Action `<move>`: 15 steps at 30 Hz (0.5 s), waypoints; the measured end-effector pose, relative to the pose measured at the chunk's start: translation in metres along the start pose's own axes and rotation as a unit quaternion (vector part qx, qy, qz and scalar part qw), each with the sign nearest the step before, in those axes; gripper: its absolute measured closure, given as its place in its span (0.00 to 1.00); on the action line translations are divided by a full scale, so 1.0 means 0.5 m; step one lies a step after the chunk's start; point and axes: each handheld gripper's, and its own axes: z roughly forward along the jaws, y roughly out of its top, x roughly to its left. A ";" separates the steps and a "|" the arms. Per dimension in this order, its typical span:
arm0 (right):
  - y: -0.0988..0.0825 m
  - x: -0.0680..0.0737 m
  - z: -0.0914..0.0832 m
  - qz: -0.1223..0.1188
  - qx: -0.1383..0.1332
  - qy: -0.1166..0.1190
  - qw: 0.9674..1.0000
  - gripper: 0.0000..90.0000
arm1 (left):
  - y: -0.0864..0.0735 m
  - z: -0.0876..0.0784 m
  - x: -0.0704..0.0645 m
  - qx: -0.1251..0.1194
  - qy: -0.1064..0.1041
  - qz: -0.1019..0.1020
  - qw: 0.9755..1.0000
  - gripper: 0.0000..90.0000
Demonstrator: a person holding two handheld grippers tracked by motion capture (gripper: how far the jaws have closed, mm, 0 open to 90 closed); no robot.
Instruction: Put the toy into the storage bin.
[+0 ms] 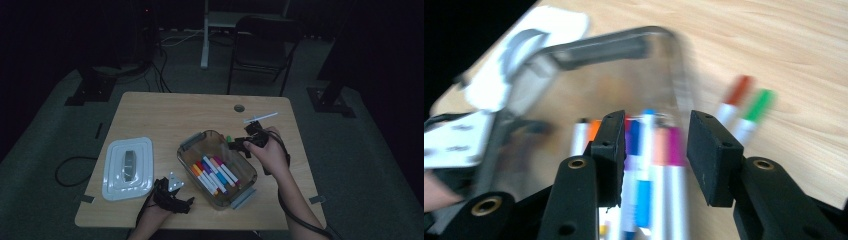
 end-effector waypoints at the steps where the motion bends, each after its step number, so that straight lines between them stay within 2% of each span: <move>1: -0.003 -0.016 -0.002 0.006 -0.001 -0.008 1.000 0.65 | 0.000 0.000 0.000 0.000 0.000 0.000 1.000 0.01; 3: -0.010 -0.048 -0.001 0.024 -0.002 -0.019 1.000 0.64 | 0.000 0.000 0.000 0.000 0.000 0.000 1.000 0.01; 6: -0.015 -0.063 0.003 0.030 0.000 -0.026 0.999 0.63 | 0.000 0.000 0.000 -0.001 0.000 0.000 1.000 0.01; 7: -0.030 -0.102 0.025 0.052 0.009 -0.043 0.998 0.63 | 0.000 0.000 0.000 -0.001 0.000 -0.001 1.000 0.01; 9: -0.040 -0.125 0.046 0.065 0.013 -0.047 0.997 0.62 | 0.000 0.000 0.000 0.001 0.000 0.001 1.000 0.01; 11: -0.049 -0.145 0.071 0.080 0.014 -0.042 0.996 0.62 | 0.000 0.000 0.000 0.001 0.000 0.001 1.000 0.01; 15: -0.059 -0.167 0.125 0.087 0.028 -0.027 0.995 0.61 | 0.000 0.000 0.000 0.001 0.000 0.001 1.000 0.01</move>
